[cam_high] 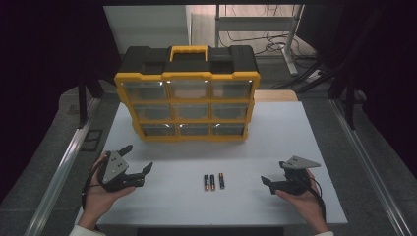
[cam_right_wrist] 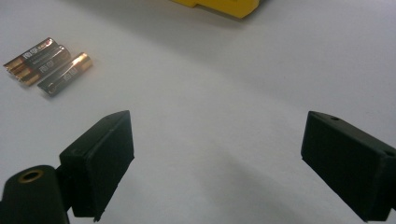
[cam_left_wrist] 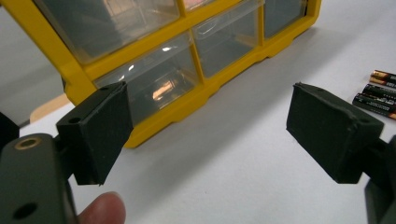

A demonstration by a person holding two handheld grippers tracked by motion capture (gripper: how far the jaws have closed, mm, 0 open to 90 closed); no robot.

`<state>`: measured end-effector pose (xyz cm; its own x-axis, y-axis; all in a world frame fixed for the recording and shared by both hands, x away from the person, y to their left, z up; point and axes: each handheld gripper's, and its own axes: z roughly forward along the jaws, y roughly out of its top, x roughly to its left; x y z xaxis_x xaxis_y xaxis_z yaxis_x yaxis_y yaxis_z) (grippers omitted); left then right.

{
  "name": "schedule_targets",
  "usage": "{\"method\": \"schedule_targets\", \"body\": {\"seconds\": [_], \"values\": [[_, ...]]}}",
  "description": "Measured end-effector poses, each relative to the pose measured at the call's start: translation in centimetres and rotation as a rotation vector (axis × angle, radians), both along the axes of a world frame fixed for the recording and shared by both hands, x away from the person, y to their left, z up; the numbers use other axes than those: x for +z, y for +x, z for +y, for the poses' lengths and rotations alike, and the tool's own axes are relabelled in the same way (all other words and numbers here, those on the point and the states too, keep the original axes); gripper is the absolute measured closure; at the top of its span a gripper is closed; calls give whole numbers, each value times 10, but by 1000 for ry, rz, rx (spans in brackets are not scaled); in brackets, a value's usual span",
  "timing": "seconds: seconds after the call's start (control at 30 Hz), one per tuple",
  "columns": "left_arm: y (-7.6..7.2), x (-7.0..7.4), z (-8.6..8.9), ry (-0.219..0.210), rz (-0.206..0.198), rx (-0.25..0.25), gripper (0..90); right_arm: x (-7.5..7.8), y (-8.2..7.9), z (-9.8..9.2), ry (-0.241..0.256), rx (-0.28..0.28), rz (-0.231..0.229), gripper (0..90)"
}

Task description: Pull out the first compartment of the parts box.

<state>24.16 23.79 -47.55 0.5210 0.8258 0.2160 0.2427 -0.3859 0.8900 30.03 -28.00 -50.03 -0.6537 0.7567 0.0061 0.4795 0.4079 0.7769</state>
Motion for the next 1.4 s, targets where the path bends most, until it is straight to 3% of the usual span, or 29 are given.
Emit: {"method": "schedule_targets", "body": {"seconds": [0.27, 0.37, 0.5, 1.4], "values": [[-3, 2, -2, 50, -43, -14, 140, 0, 0, 0, -2, 2, 2, 98], [-4, 3, -3, 95, -68, -28, 141, 0, 0, 1, -3, 2, 3, 97], [-5, 3, -5, 119, -83, -33, 143, 0, 0, 1, -3, 3, 4, 98], [-7, 6, -8, 226, -150, -54, 151, -1, 0, 1, -12, 7, 9, 97]]}}
